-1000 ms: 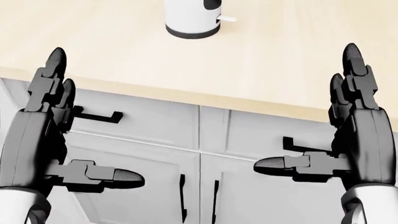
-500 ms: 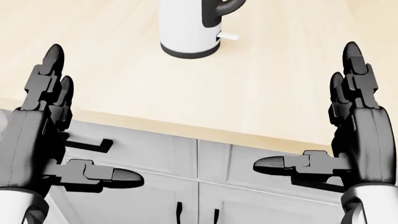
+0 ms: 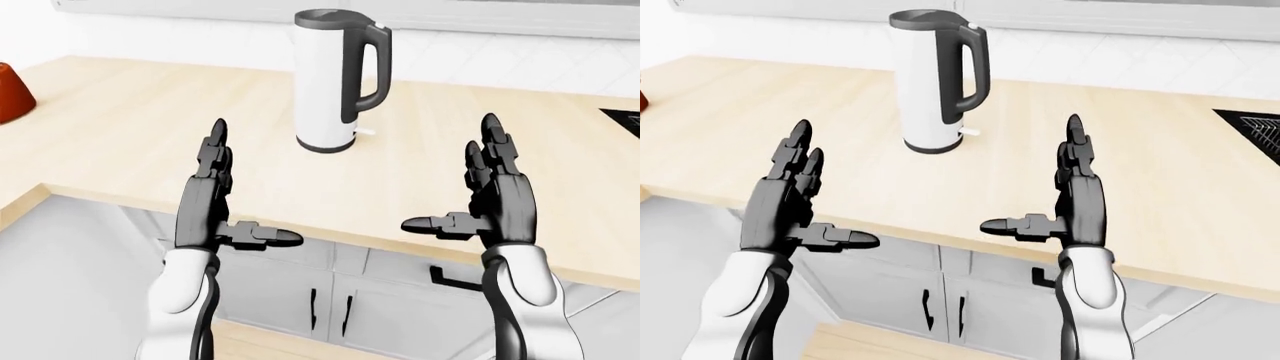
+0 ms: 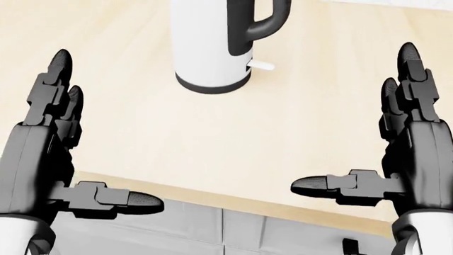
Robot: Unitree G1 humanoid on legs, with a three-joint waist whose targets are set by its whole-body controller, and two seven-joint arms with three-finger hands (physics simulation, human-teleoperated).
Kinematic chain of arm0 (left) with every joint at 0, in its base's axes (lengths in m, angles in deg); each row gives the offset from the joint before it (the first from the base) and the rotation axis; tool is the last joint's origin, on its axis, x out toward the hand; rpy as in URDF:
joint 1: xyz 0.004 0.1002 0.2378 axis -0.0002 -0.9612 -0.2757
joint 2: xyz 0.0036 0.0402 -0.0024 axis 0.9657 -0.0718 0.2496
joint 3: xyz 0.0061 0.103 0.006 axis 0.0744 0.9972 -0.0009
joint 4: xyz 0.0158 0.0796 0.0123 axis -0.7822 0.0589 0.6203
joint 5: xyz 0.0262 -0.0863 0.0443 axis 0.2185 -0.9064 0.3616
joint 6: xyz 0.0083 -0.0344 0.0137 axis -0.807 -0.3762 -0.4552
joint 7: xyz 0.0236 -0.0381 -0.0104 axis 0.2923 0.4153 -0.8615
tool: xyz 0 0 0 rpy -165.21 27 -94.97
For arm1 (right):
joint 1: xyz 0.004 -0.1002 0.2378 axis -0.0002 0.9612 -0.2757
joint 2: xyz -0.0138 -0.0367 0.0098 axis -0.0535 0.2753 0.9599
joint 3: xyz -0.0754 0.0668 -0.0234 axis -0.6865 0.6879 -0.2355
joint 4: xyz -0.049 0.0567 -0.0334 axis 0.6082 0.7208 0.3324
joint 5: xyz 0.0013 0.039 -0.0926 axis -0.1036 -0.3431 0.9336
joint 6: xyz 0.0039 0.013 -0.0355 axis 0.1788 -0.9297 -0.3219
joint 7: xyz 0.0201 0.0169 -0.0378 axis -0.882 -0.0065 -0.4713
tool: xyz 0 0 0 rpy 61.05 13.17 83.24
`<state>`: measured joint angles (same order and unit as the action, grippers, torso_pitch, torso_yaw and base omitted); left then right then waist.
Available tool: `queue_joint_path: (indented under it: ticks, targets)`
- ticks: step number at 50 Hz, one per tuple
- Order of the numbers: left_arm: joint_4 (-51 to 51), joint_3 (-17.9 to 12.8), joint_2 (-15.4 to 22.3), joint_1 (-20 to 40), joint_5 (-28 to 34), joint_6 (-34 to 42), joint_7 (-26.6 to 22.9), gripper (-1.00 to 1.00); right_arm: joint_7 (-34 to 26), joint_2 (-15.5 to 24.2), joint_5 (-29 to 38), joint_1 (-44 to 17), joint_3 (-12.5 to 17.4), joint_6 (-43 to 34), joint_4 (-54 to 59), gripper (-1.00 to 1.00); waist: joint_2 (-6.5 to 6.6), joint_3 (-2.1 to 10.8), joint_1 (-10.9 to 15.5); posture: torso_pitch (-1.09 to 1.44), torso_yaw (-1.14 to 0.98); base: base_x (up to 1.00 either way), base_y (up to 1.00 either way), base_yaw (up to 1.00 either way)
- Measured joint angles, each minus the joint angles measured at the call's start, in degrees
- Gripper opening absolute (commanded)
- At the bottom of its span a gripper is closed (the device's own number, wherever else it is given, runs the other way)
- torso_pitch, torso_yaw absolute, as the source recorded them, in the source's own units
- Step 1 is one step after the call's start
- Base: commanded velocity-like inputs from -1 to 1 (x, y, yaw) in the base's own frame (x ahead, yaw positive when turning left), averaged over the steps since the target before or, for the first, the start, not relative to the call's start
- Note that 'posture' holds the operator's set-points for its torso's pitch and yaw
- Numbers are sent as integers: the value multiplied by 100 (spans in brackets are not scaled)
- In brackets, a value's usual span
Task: Press down the lever to turn on the electric kettle.
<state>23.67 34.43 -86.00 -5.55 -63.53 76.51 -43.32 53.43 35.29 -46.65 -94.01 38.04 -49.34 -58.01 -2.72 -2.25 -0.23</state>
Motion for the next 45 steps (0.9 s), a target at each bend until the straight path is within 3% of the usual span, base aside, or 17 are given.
queue_joint_path:
  ticks: [2,5,9,15,20,22,24,26,28,32,35,40,45]
  targets:
    - [11,-32,6,-7,-19,18,-12,100,16,-1,6,-5,2,-37,26,100,58,15,-11,0,0,20,0,0]
    - [-118,-97,29,43,-5,46,10,100,14,7,-15,-34,-10,-39,-102,100,255,-30,-4,0,0,20,0,0]
    - [-173,-95,33,82,8,-20,37,100,5,29,-39,-77,11,0,-190,100,644,18,-43,0,0,21,0,0]
    - [-53,-193,64,-1,49,80,74,100,-53,-18,-96,-28,-108,-123,-127,100,532,34,114,0,0,20,0,0]
    - [-299,-204,93,79,38,141,38,100,-9,2,-73,-93,-47,-130,-348,100,182,18,147,0,0,20,0,0]
    - [-345,-218,103,145,33,171,36,100,-6,6,-70,-128,-70,-145,-405,100,-45,57,152,0,0,20,0,0]
    - [-339,-146,53,153,14,207,27,100,-11,52,-83,-122,11,-176,-399,100,31,21,52,0,0,20,0,0]
    - [-293,-73,57,147,-23,287,-6,100,9,53,-89,-56,119,-261,-379,100,1,2,7,0,0,20,0,0]
    - [-320,-101,75,176,-38,369,-17,100,38,70,-95,-96,163,-366,-413,100,58,14,-8,0,0,20,0,0]
    - [-465,-166,102,260,-18,405,18,100,75,119,-80,-251,93,-397,-506,100,332,-32,-19,0,0,18,0,0]
    - [-558,-158,110,293,-1,360,44,100,75,179,-36,-456,42,-501,-535,100,556,68,-68,0,0,0,0,0]
    - [-376,-237,118,204,43,439,78,100,13,244,-10,-721,-69,-1027,-537,100,263,16,-37,0,0,0,0,0]
    - [-303,-134,91,227,6,469,52,100,55,452,85,-1285,45,-1554,-454,100,252,13,-82,0,0,0,0,0]
